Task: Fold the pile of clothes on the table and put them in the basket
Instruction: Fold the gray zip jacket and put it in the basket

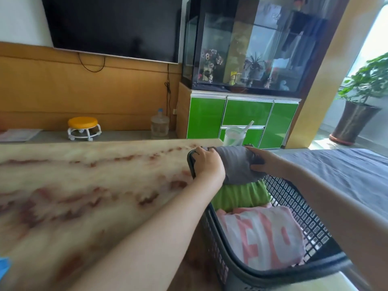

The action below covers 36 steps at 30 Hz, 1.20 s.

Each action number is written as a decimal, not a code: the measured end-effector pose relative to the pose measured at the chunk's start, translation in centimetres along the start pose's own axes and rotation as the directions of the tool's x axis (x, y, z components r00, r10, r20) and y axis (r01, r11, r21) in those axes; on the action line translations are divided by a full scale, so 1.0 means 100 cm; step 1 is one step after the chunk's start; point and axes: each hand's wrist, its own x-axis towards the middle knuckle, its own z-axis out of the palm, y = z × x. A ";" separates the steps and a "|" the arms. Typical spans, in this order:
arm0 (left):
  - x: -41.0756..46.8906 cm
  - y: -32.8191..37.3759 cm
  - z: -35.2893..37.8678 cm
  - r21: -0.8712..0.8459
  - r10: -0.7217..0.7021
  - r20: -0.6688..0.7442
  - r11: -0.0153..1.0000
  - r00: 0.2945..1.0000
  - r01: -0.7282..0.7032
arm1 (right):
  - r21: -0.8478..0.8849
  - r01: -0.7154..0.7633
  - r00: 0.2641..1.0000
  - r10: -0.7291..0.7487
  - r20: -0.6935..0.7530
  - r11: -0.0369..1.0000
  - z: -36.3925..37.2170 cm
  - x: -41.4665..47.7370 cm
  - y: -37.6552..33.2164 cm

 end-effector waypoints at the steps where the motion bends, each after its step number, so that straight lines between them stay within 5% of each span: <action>1: 0.000 -0.001 -0.002 0.059 0.013 0.007 0.998 1.000 -0.014 | -0.093 -0.002 1.000 0.004 0.025 0.996 -0.001 0.001 0.003; 5: 0.000 -0.012 -0.011 0.024 0.108 0.171 0.993 0.979 -0.114 | -0.486 -0.009 0.998 0.035 0.044 0.874 -0.015 -0.006 0.002; 15: 0.011 -0.015 -0.001 0.433 0.175 0.227 0.863 0.958 -0.260 | -0.585 -0.027 0.996 0.073 0.055 0.811 -0.003 0.002 0.007; 24: -0.004 -0.017 -0.008 0.431 0.223 0.218 0.852 0.950 -0.299 | -0.500 0.010 0.998 0.022 0.058 0.866 -0.008 -0.010 0.001; 28: -0.006 -0.017 -0.014 0.370 0.286 0.198 0.864 0.937 -0.342 | -0.267 0.081 0.996 -0.065 0.067 0.960 -0.012 -0.009 -0.019; 31: -0.005 -0.020 -0.015 0.215 0.296 0.179 0.919 0.938 -0.331 | -0.223 0.054 0.991 -0.025 0.129 0.973 -0.009 -0.007 -0.027; 36: -0.001 -0.023 -0.009 0.277 0.297 0.178 0.900 0.938 -0.337 | -0.167 0.017 0.992 0.005 0.130 0.986 -0.003 -0.004 -0.014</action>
